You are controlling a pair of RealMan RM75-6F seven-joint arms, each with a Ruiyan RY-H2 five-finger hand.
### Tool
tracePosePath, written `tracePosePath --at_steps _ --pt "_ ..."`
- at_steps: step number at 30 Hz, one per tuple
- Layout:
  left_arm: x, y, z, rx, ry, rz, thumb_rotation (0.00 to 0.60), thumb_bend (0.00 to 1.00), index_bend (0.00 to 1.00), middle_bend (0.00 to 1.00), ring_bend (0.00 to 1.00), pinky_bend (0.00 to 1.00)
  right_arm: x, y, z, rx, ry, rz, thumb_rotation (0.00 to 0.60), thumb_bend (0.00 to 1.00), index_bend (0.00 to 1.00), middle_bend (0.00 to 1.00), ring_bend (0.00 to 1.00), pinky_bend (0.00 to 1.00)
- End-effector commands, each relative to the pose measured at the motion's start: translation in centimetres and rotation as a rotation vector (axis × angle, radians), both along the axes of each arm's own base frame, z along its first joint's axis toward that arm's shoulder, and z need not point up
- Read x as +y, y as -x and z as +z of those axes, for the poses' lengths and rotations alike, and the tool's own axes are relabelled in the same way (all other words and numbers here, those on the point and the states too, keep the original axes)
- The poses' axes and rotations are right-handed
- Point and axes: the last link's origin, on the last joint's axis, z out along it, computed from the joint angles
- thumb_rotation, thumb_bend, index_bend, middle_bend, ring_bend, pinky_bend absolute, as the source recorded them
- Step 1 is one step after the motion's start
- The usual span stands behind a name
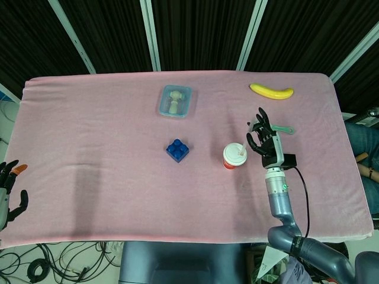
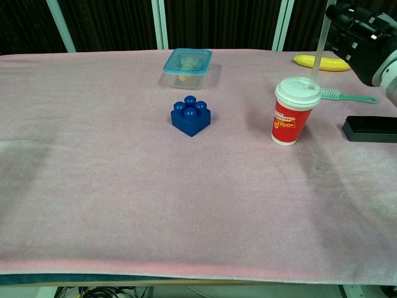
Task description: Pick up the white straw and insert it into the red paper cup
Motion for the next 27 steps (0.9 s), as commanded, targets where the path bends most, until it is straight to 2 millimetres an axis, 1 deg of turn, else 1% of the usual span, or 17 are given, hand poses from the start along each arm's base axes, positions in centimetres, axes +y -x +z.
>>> tracePosePath --at_steps 1,14,27 --pt "0.0 0.0 0.0 0.000 -0.001 0.000 0.600 0.58 0.19 0.09 0.02 0.00 0.0 0.0 0.0 0.000 0.001 -0.001 0.600 0.39 0.62 0.00 0.00 0.15" --pt "0.0 0.0 0.0 0.001 -0.001 0.001 0.600 0.58 0.19 0.09 0.02 0.00 0.0 0.6 -0.2 0.002 -0.002 -0.015 0.600 0.39 0.63 0.00 0.00 0.15" --pt "0.0 0.0 0.0 0.002 -0.001 0.002 0.600 0.58 0.19 0.09 0.02 0.00 0.4 1.0 -1.0 -0.008 -0.012 -0.015 0.600 0.39 0.63 0.00 0.00 0.15"
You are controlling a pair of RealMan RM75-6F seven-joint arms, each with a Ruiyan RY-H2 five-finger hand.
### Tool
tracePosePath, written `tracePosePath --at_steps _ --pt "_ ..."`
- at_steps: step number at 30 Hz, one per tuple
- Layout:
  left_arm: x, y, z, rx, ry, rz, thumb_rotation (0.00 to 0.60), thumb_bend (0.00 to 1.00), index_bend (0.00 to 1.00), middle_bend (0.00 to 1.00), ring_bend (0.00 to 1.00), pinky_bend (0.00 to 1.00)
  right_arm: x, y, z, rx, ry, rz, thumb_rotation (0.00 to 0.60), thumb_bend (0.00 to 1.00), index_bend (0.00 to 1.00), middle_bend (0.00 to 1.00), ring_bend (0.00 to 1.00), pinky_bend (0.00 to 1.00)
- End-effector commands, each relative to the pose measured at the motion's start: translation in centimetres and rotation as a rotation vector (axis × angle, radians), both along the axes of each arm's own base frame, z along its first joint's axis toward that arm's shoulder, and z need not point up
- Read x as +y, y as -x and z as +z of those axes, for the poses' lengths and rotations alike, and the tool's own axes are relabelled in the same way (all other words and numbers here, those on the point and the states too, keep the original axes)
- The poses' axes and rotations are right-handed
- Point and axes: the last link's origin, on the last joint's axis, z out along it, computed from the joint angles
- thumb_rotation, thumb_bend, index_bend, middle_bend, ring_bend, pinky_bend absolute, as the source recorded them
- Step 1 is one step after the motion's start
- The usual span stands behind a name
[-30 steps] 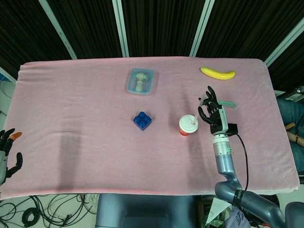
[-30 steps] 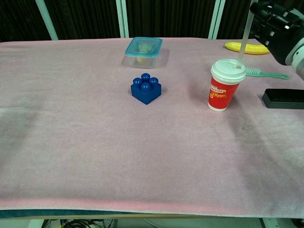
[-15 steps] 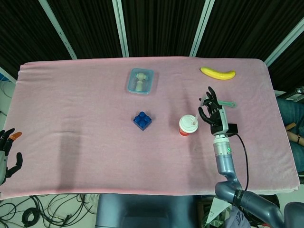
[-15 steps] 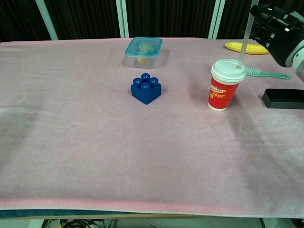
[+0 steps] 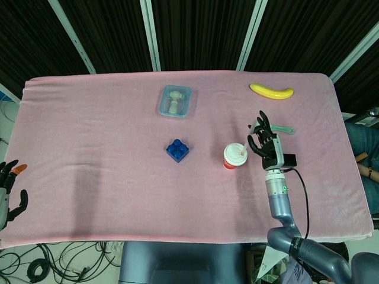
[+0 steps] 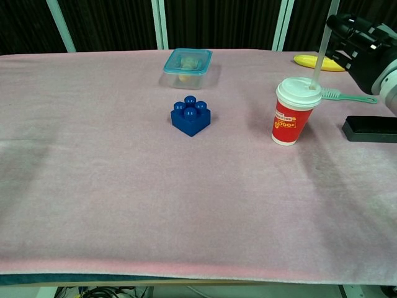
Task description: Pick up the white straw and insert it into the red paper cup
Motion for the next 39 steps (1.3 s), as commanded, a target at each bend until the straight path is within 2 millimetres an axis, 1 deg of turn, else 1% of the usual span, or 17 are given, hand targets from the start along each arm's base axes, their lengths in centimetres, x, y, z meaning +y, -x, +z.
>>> tracePosePath --at_steps 1,13,22,39 --pt "0.0 0.0 0.0 0.000 0.000 0.000 0.600 0.58 0.19 0.09 0.02 0.00 0.1 0.1 -0.2 0.001 -0.004 0.001 0.600 0.39 0.63 0.00 0.00 0.15" --pt "0.0 0.0 0.0 -0.001 0.000 0.003 0.600 0.58 0.19 0.09 0.02 0.00 0.9 1.2 -1.6 0.019 -0.038 -0.011 0.600 0.39 0.63 0.00 0.00 0.15" --pt "0.0 0.0 0.0 -0.001 0.001 0.005 0.600 0.58 0.19 0.09 0.02 0.00 1.8 2.5 -3.0 0.055 -0.084 -0.026 0.600 0.40 0.63 0.00 0.00 0.15" --pt "0.0 0.1 0.0 0.001 0.005 0.012 0.600 0.58 0.19 0.09 0.02 0.00 2.8 4.3 -4.3 0.124 -0.129 -0.028 0.600 0.40 0.63 0.00 0.00 0.15"
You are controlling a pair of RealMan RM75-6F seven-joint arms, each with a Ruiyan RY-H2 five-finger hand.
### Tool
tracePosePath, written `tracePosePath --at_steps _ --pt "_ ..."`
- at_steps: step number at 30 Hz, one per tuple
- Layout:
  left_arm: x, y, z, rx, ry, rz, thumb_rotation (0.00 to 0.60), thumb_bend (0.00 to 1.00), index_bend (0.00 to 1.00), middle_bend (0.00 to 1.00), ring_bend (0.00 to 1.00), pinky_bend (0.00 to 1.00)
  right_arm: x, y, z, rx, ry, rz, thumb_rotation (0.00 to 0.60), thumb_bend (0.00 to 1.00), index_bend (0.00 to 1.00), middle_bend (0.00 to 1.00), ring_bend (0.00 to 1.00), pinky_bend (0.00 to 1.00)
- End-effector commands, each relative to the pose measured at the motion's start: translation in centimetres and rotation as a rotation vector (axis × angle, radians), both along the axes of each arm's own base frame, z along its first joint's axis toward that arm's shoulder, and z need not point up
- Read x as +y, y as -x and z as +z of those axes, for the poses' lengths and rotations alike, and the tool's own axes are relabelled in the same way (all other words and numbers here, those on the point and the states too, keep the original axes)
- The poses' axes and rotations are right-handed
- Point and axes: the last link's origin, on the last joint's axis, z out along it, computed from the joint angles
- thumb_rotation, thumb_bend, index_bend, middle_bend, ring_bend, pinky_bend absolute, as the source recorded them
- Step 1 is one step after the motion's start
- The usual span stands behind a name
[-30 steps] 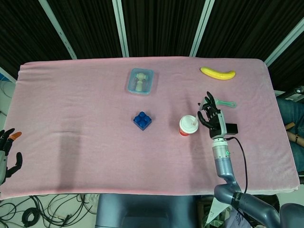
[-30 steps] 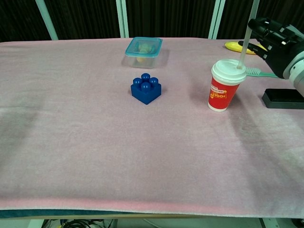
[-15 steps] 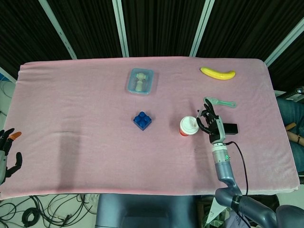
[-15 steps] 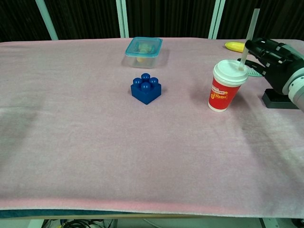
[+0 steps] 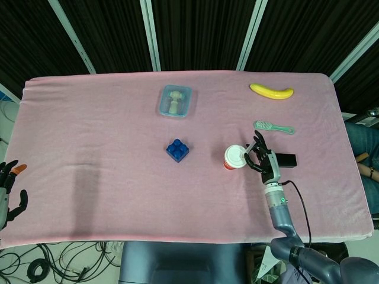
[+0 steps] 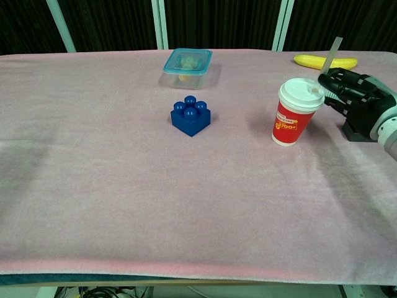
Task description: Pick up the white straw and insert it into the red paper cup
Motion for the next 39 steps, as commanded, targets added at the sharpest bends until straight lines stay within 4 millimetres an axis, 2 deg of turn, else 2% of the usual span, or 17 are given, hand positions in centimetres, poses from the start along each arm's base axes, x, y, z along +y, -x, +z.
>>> tracePosePath --at_steps 1,10,12,15,17,19,24,29,34,39 --pt "0.0 0.0 0.0 0.001 0.001 0.000 0.600 0.58 0.19 0.09 0.02 0.00 0.2 0.2 -0.2 0.014 -0.006 0.003 0.600 0.40 0.63 0.00 0.00 0.15" --pt "0.0 0.0 0.0 0.002 0.001 0.001 0.600 0.58 0.19 0.09 0.02 0.00 0.5 0.7 -0.6 0.030 -0.029 0.003 0.600 0.40 0.63 0.00 0.00 0.15" --pt "0.0 0.0 0.0 0.003 0.002 0.002 0.600 0.58 0.19 0.09 0.02 0.00 0.6 0.7 -0.6 0.034 -0.032 0.008 0.600 0.40 0.60 0.00 0.00 0.15" --pt "0.0 0.0 0.0 0.004 0.004 0.002 0.600 0.58 0.19 0.09 0.02 0.00 0.7 0.6 -0.6 0.041 -0.038 0.022 0.600 0.39 0.48 0.00 0.00 0.15" --pt "0.0 0.0 0.0 0.004 0.004 0.002 0.600 0.58 0.19 0.09 0.02 0.00 0.7 0.6 -0.6 0.056 -0.042 0.031 0.600 0.38 0.33 0.00 0.00 0.15" --pt "0.0 0.0 0.0 0.004 0.004 0.003 0.600 0.58 0.19 0.09 0.02 0.00 0.6 0.6 -0.5 0.064 -0.042 0.036 0.600 0.36 0.22 0.00 0.00 0.15" --pt "0.0 0.1 0.0 0.006 0.005 0.005 0.600 0.58 0.19 0.09 0.02 0.00 0.5 0.6 -0.2 0.082 -0.053 0.056 0.600 0.35 0.03 0.00 0.00 0.15" --pt "0.0 0.1 0.0 0.007 0.006 0.008 0.600 0.58 0.19 0.09 0.02 0.00 0.6 0.5 0.3 0.110 -0.060 0.088 0.600 0.33 0.00 0.00 0.00 0.15" --pt "0.0 0.0 0.0 0.006 0.005 0.005 0.600 0.58 0.19 0.09 0.02 0.00 0.2 0.6 2.7 0.135 -0.019 0.107 0.600 0.32 0.00 0.00 0.00 0.15" --pt "0.0 0.0 0.0 0.006 0.007 0.003 0.600 0.58 0.19 0.09 0.02 0.00 -0.4 1.4 6.8 0.226 0.033 0.106 0.600 0.29 0.00 0.00 0.00 0.15"
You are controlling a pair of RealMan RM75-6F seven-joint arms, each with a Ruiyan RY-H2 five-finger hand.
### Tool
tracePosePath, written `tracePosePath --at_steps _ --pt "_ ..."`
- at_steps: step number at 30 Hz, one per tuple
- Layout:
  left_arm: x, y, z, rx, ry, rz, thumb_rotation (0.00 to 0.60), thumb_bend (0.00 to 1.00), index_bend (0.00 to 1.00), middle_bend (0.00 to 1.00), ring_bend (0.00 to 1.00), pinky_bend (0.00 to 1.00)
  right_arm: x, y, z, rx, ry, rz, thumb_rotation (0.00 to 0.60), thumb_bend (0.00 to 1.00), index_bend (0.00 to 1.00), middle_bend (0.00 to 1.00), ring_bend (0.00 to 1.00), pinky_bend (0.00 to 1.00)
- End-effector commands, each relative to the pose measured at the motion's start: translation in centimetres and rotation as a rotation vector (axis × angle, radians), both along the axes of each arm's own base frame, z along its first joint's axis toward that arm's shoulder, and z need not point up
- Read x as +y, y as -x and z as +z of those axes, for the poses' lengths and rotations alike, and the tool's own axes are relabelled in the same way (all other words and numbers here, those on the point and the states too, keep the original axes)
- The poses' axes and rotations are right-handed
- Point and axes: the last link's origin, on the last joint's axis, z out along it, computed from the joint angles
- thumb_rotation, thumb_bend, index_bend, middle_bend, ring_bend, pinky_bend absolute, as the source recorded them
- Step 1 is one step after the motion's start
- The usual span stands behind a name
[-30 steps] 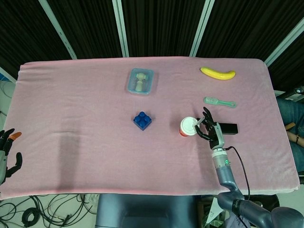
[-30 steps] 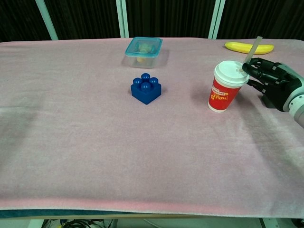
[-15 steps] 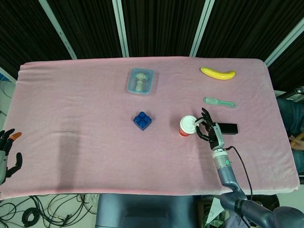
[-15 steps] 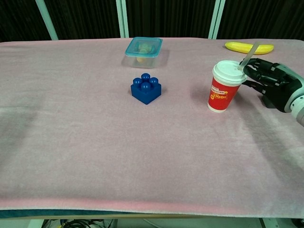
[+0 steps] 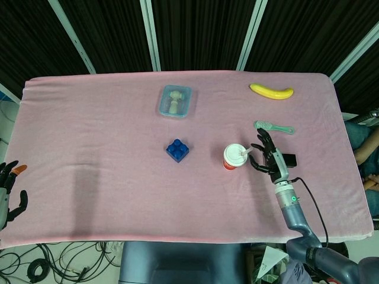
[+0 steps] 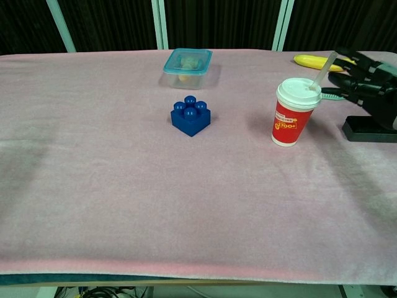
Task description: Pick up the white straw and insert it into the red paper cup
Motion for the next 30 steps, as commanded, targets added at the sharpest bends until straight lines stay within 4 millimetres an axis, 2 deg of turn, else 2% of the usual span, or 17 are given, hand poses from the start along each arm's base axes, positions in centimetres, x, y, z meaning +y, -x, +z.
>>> tracePosePath --at_steps 1,7,10,13,18,22,26,30 --pt "0.0 0.0 0.0 0.001 0.001 -0.001 0.600 0.58 0.19 0.09 0.02 0.00 -0.3 0.5 3.5 0.074 0.053 -0.003 0.600 0.29 0.00 0.00 0.00 0.15" --pt "0.0 -0.1 -0.1 0.002 0.000 -0.002 0.600 0.58 0.19 0.09 0.02 0.00 0.7 1.2 9.4 0.184 0.128 -0.001 0.600 0.28 0.00 0.00 0.00 0.15" --pt "-0.1 -0.1 -0.1 0.003 -0.002 -0.003 0.600 0.58 0.19 0.09 0.02 0.00 1.7 1.8 11.6 0.309 0.153 0.011 0.600 0.28 0.00 0.00 0.00 0.15" --pt "-0.1 -0.1 -0.1 0.004 -0.004 -0.003 0.600 0.58 0.19 0.09 0.02 0.00 3.0 2.5 13.3 0.514 0.151 0.056 0.600 0.28 0.00 0.00 0.00 0.15" --pt "-0.1 -0.1 -0.2 0.010 -0.001 -0.002 0.600 0.58 0.19 0.09 0.02 0.00 4.3 3.0 14.1 0.937 0.176 0.121 0.600 0.29 0.00 0.00 0.00 0.15" --pt "-0.1 -0.2 -0.2 0.013 -0.003 -0.002 0.600 0.58 0.19 0.09 0.02 0.00 5.3 2.5 13.3 1.219 0.221 0.183 0.600 0.29 0.00 0.00 0.00 0.15" --pt "-0.2 -0.1 -0.2 0.013 -0.006 0.001 0.600 0.58 0.19 0.09 0.02 0.00 6.4 2.4 12.7 1.384 0.221 0.219 0.600 0.29 0.00 0.00 0.00 0.15" --pt "-0.2 -0.2 -0.1 0.011 -0.005 0.004 0.600 0.58 0.19 0.09 0.02 0.00 7.6 3.5 13.0 1.513 0.211 0.181 0.600 0.29 0.00 0.00 0.00 0.15"
